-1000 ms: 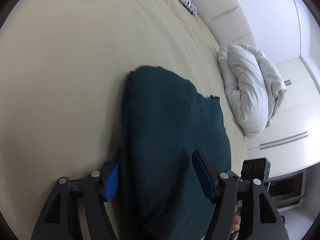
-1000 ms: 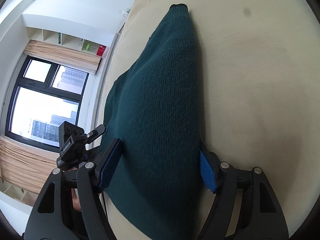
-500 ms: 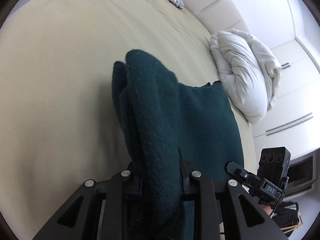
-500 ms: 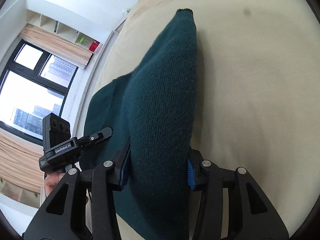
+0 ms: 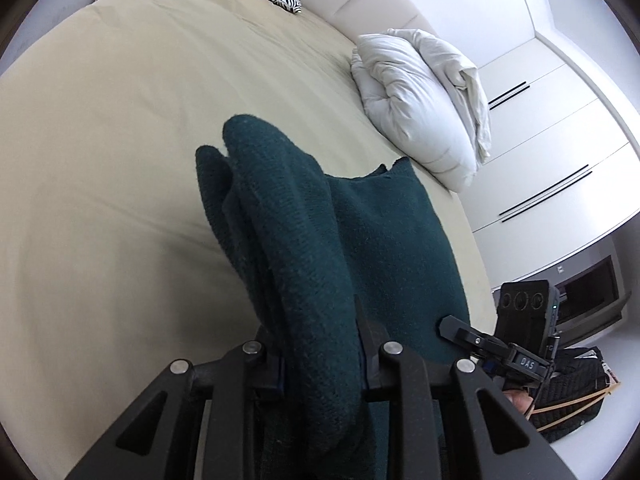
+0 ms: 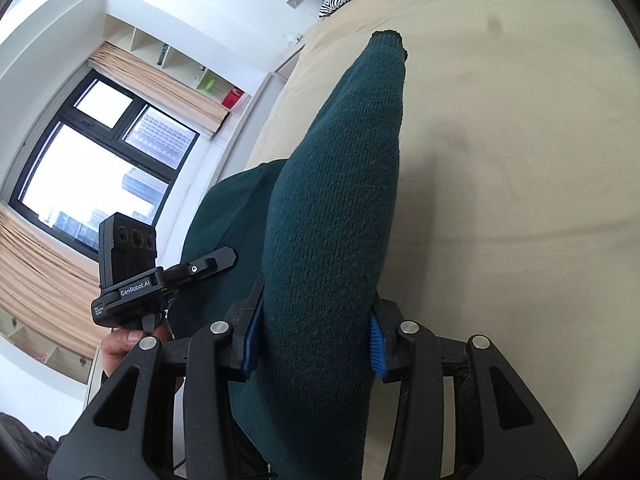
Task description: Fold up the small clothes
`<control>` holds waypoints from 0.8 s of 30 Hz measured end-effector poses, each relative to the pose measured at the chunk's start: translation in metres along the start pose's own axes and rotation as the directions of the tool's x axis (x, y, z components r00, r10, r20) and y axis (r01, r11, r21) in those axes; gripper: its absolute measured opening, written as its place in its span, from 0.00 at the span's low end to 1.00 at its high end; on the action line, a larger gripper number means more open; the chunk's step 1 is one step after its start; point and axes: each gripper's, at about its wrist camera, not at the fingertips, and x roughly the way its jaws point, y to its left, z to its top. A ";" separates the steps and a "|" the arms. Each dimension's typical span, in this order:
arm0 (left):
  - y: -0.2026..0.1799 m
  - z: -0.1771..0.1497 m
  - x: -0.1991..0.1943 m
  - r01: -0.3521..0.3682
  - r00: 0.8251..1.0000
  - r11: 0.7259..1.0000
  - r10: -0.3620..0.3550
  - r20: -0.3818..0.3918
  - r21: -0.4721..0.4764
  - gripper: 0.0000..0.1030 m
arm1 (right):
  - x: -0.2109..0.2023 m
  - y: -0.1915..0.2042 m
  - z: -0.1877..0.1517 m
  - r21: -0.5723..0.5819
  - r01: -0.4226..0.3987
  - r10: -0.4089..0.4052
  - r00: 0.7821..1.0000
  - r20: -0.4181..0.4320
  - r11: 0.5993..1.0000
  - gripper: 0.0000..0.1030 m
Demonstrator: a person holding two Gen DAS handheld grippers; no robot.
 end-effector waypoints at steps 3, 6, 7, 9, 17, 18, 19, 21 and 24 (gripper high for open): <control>-0.004 -0.022 0.010 0.005 1.000 1.000 -0.005 -0.006 0.000 0.25 | -0.013 0.003 -0.027 0.016 0.003 -0.004 1.000 0.007 1.000 0.39; -0.001 -0.041 0.029 0.003 1.000 1.000 -0.003 -0.026 0.006 0.25 | -0.019 -0.001 -0.046 0.022 0.025 -0.026 1.000 0.014 0.999 0.39; 0.003 -0.044 0.035 0.006 0.999 1.000 -0.005 -0.039 0.005 0.25 | -0.020 -0.005 -0.052 0.027 0.033 -0.034 0.999 0.016 0.999 0.39; 0.019 -0.052 0.054 -0.006 0.997 0.999 0.003 -0.075 -0.033 0.26 | -0.013 -0.016 -0.063 0.065 0.042 -0.043 0.999 0.009 0.997 0.39; 0.050 -0.068 0.071 0.012 0.997 0.993 -0.022 -0.080 -0.116 0.31 | 0.014 -0.071 -0.094 0.256 -0.026 0.021 1.000 0.023 0.966 0.42; 0.051 -0.066 0.072 0.013 0.996 0.993 -0.023 -0.081 -0.121 0.31 | 0.015 -0.067 -0.095 0.248 -0.014 0.010 1.000 0.020 0.969 0.42; 0.050 -0.065 0.072 0.017 0.996 0.992 -0.027 -0.081 -0.127 0.31 | 0.017 -0.062 -0.095 0.241 -0.003 0.000 1.000 0.014 0.970 0.43; 0.048 -0.065 0.074 0.017 0.997 0.992 -0.027 -0.079 -0.121 0.31 | 0.019 -0.055 -0.097 0.238 0.005 -0.008 1.000 0.010 0.971 0.43; 0.053 -0.066 0.070 0.020 0.997 0.993 -0.030 -0.076 -0.119 0.32 | 0.019 -0.059 -0.091 0.231 0.015 -0.020 1.000 0.017 0.973 0.44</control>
